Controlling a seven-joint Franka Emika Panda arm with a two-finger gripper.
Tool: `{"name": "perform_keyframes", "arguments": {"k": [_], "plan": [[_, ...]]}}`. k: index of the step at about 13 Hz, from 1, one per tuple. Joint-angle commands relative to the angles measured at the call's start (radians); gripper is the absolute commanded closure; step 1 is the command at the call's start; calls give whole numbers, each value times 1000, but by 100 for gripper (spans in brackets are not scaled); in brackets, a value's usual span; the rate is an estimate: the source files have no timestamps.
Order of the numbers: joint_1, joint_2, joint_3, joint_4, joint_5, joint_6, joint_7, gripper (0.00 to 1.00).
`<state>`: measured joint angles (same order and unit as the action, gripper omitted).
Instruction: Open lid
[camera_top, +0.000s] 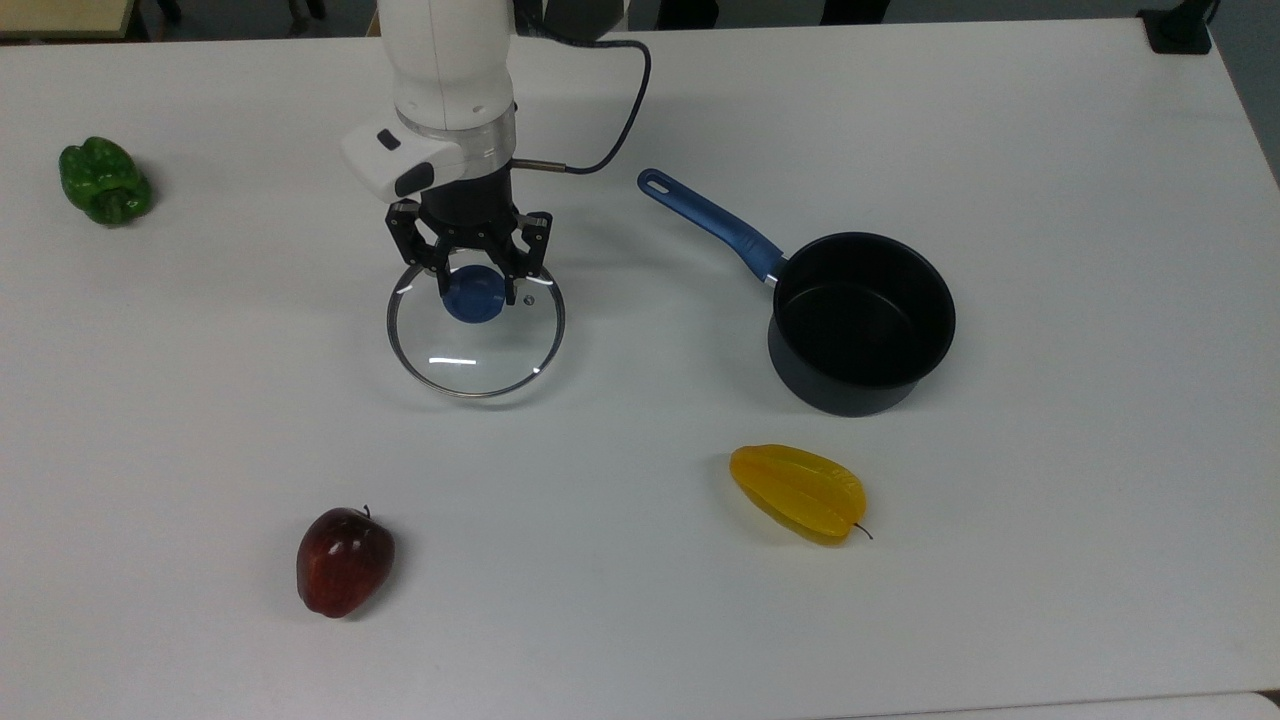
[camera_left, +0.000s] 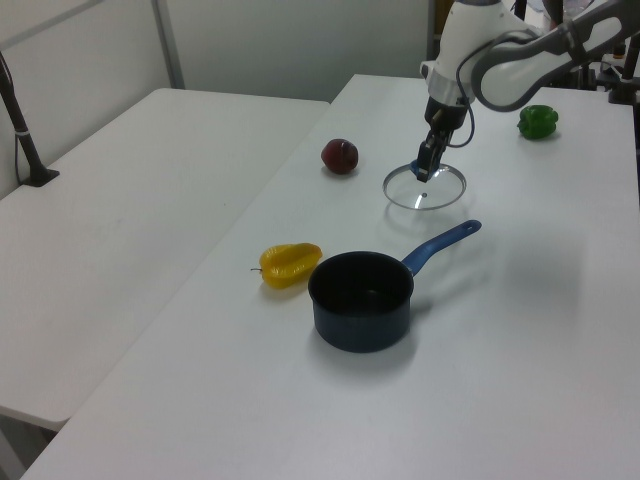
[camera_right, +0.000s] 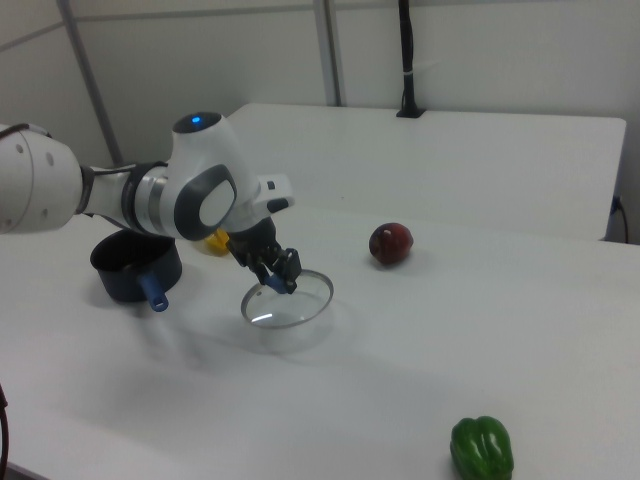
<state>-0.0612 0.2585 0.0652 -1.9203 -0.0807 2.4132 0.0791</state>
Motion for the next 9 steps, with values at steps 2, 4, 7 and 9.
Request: {"name": "perform_keyframes", "arguments": {"k": [2,4,7,9], "plan": [[-8,60,2,-22,21,128,-32,61],[-20,68,2,-20,22,147,-32,60],[-26,82,2,-16,21,149,-33,26],[-26,79,2,-16,21,142,-41,0]]}}
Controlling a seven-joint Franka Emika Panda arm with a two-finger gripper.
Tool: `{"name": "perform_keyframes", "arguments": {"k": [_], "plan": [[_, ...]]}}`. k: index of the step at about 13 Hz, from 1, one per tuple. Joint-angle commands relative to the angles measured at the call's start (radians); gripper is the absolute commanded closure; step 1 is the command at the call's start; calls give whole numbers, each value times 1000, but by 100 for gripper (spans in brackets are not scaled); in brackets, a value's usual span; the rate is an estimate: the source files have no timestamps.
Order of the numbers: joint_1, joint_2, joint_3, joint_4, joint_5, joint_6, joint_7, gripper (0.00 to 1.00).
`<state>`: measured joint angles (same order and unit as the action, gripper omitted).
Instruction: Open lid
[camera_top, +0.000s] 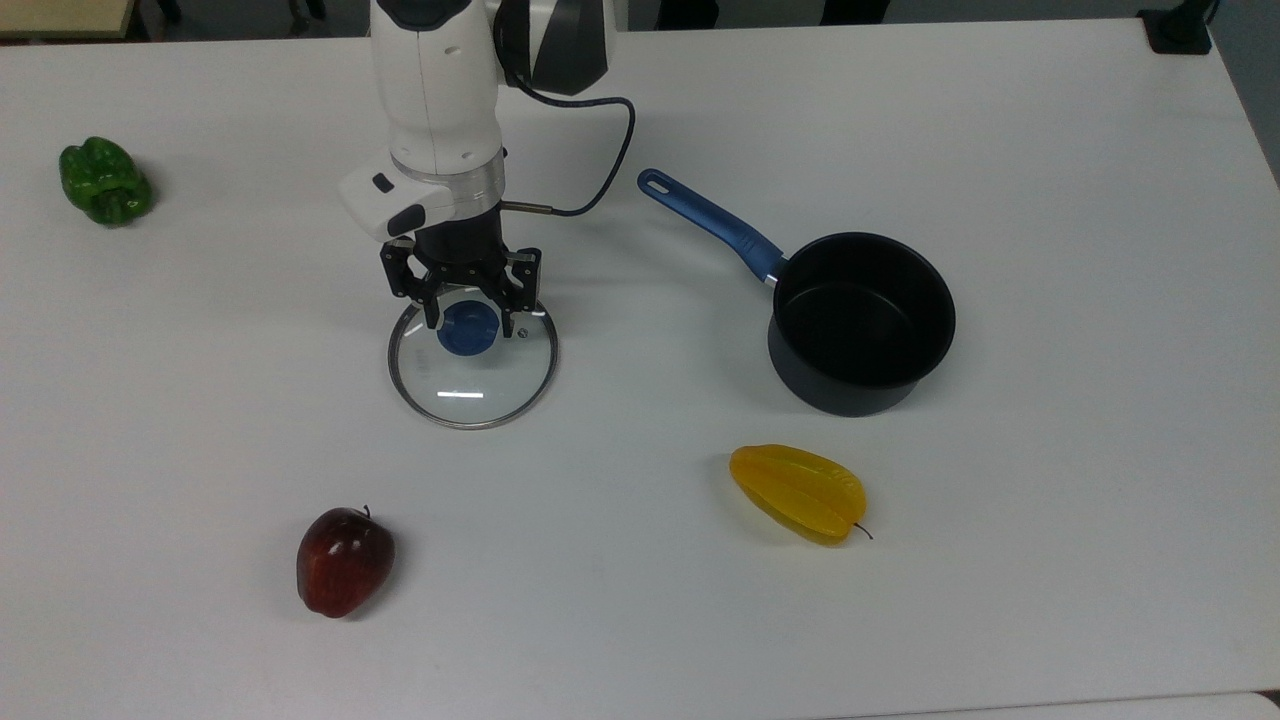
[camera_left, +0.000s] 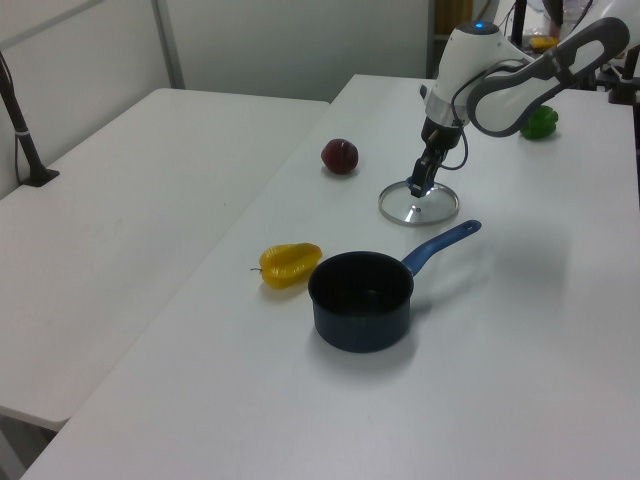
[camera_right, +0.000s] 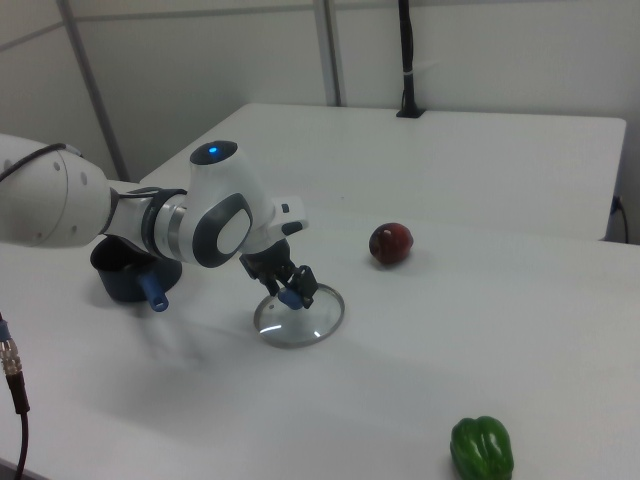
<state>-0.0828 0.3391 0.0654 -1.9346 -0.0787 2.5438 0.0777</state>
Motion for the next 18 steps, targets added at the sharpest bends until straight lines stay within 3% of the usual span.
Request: {"name": "perform_keyframes", "arguments": {"k": [1,3,7,12,15,18], "plan": [[-5,-9,1,5,19,7,-39,0],[1,-46,1,25,17,-46,-32,0],[18,-170,11,126,7,-322,-30,0],[115,-371,4,230,11,-845,-36,0],[120,-431,4,230,11,-982,-30,0],[94,-431,-1,238,17,-981,-41,0]]}}
